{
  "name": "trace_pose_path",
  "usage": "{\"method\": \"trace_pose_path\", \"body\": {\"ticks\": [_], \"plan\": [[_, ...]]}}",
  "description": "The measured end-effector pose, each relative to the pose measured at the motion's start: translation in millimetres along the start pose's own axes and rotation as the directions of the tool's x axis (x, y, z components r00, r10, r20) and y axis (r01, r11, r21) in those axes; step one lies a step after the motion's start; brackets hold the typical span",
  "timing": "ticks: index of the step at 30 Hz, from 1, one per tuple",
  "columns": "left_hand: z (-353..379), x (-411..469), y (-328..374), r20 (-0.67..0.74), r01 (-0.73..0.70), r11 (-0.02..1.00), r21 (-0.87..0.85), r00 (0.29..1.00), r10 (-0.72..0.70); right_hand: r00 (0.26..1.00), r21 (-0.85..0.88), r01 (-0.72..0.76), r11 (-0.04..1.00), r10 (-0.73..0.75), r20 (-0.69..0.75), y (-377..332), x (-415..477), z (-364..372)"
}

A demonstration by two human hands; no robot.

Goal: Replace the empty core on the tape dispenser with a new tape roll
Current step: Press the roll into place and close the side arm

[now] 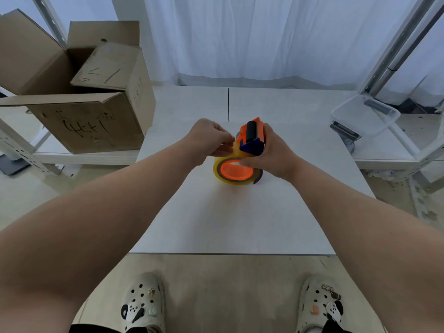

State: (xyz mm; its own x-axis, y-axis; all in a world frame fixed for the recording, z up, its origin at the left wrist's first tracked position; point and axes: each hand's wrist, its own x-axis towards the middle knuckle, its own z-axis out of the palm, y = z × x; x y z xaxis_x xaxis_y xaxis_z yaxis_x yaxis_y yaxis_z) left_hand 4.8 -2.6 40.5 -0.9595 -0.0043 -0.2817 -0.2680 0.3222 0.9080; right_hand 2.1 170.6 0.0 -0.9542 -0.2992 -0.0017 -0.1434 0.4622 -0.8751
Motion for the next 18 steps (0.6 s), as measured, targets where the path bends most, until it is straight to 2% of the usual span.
{"method": "trace_pose_path", "body": {"ticks": [2, 5, 18], "plan": [[-1.7, -1.3, 7.7, -0.012, -0.046, 0.982, 0.182, 0.999, 0.05, 1.0, -0.039, 0.016, 0.999, -0.016, 0.007, 0.4, 0.5, 1.9], [-5.1, -1.7, 14.1, -0.023, -0.08, 0.95, 0.301, 0.996, 0.091, 0.998, -0.08, 0.058, 0.995, -0.058, -0.002, -0.5, 1.9, 6.4], [-11.1, -1.6, 16.8, -0.09, -0.116, 0.903, 0.412, 0.982, 0.167, 0.998, -0.268, 0.06, 0.962, -0.062, 0.003, -5.5, 7.5, 12.2]]}}
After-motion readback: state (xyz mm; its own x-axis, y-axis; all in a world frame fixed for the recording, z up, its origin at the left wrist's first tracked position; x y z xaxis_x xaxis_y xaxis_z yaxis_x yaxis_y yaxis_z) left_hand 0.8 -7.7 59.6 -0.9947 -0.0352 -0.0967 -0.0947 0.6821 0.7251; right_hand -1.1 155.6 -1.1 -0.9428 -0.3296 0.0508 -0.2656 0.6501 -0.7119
